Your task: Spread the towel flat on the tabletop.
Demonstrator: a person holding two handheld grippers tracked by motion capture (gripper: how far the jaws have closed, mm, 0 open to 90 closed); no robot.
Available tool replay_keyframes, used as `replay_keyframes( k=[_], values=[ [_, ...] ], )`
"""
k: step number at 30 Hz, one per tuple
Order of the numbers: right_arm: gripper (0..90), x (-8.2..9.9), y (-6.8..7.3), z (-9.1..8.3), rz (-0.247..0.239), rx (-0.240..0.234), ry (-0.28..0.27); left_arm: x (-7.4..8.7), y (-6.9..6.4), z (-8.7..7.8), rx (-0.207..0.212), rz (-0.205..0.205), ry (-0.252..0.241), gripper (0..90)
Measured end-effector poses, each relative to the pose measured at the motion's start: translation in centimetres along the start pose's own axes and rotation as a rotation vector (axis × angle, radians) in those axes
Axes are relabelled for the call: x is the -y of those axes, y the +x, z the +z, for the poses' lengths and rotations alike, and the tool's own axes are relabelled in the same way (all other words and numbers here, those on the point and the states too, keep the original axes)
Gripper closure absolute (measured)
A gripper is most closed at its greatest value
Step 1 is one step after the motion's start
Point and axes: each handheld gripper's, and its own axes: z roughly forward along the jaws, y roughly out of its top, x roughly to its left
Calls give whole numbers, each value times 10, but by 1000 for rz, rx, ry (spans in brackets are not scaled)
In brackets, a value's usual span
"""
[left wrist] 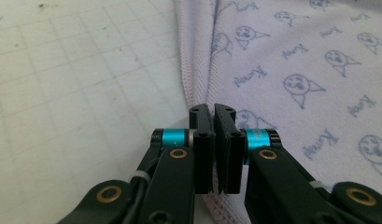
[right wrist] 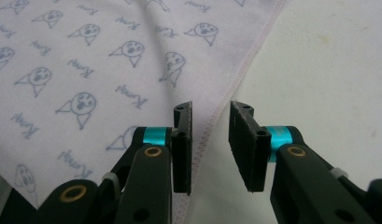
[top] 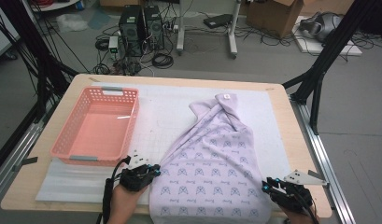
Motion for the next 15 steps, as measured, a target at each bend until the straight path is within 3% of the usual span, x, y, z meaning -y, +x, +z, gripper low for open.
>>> replay_keyframes(
  k=[9, 15],
  values=[
    [684, -9, 9, 16, -18, -26, 21, 24, 6, -38, -1, -2, -12, 860],
    [688, -17, 18, 37, -42, -55, 46, 31, 4, -42, 30, -3, -32, 845]
  ],
)
